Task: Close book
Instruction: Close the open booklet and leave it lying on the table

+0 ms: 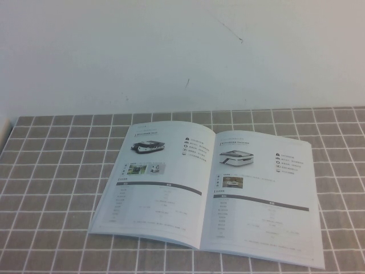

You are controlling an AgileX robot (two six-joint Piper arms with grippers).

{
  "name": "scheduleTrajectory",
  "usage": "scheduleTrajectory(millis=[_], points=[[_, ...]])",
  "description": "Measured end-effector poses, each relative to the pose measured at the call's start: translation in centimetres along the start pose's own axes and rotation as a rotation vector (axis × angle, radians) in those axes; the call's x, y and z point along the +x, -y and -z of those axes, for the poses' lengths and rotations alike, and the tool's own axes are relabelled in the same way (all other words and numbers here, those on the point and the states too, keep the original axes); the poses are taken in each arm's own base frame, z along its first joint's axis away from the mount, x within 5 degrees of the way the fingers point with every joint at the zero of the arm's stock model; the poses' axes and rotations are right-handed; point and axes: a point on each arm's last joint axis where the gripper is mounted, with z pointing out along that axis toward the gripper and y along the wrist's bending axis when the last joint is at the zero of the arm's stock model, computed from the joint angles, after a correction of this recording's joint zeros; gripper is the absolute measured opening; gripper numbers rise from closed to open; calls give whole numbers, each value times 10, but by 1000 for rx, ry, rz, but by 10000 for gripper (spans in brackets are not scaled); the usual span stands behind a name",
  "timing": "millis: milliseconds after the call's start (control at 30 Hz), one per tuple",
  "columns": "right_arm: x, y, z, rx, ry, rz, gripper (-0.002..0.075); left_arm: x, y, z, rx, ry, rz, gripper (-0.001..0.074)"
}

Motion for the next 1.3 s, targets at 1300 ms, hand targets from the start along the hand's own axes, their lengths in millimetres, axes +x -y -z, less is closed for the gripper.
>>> scheduleTrajectory(millis=[1300], points=[[-66,2,30,41,851,21,-3,-75,1,40,-5,988,-26,-4]])
